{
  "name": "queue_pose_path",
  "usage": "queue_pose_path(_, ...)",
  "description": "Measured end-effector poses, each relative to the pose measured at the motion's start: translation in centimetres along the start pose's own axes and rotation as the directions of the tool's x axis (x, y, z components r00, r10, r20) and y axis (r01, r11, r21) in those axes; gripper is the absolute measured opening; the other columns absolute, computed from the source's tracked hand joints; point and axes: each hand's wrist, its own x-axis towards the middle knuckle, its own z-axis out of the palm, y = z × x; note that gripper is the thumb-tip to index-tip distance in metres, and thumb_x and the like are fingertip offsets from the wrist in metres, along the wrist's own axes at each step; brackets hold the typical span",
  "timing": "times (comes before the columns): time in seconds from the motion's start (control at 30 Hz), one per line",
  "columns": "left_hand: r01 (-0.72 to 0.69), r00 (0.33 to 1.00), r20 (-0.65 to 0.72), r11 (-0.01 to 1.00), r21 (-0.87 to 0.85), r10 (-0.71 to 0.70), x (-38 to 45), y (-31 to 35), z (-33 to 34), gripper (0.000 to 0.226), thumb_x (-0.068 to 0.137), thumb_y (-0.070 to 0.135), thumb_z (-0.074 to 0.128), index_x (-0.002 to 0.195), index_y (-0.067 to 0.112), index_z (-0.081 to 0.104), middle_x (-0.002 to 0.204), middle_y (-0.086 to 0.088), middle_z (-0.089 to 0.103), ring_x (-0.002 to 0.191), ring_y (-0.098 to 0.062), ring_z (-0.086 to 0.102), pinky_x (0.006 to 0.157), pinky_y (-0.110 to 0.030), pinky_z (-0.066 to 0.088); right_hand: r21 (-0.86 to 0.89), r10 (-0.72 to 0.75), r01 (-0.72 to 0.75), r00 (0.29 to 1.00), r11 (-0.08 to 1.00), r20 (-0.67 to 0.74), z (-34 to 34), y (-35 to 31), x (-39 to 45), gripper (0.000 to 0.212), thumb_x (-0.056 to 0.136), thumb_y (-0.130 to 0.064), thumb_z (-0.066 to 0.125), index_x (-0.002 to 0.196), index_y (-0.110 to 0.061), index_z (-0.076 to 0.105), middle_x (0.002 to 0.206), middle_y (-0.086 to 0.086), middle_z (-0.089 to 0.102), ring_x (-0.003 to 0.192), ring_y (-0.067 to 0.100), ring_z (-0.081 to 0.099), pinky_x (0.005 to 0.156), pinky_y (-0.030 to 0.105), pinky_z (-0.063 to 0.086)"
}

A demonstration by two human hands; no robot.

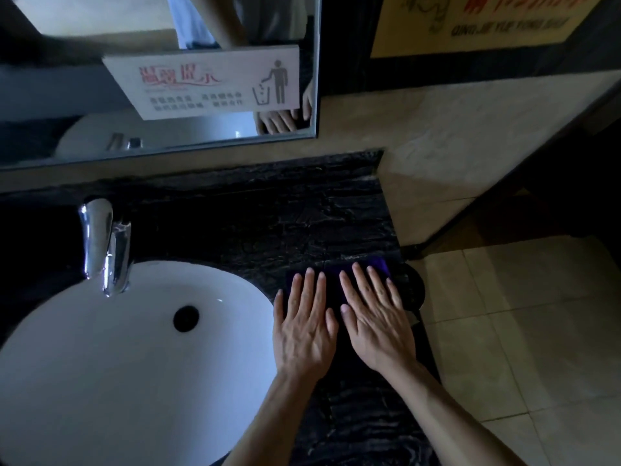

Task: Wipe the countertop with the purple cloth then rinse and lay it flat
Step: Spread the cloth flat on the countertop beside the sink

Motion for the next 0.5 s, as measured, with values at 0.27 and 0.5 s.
queue_pose_path(0.27,0.016,1.000,-0.020,1.000,0.001,-0.016,10.6,-3.0,-1.5,0.063,0.101,0.043,0.024,0.161,0.024,0.016,0.169,0.000,0.011,0.156,-0.018,0.007,0.125,-0.049,0.017,-0.008,-0.009,0.009,1.000,1.000,-0.016,-0.7,-0.5,11.1,0.061,0.105,-0.049,0.017,0.162,-0.027,0.018,0.170,0.000,0.014,0.157,0.023,0.016,0.125,0.049,0.020)
queue_pose_path(0.5,0.002,0.998,-0.060,1.000,0.014,-0.001,16.0,-5.2,-2.3,0.062,0.103,0.045,0.024,0.160,0.024,0.020,0.169,0.000,0.015,0.157,-0.020,0.010,0.124,-0.051,0.017,-0.015,-0.011,0.011,0.999,1.000,-0.040,-0.9,-1.2,16.8,0.061,0.105,-0.050,0.019,0.162,-0.027,0.019,0.170,0.001,0.015,0.157,0.024,0.015,0.126,0.049,0.017)
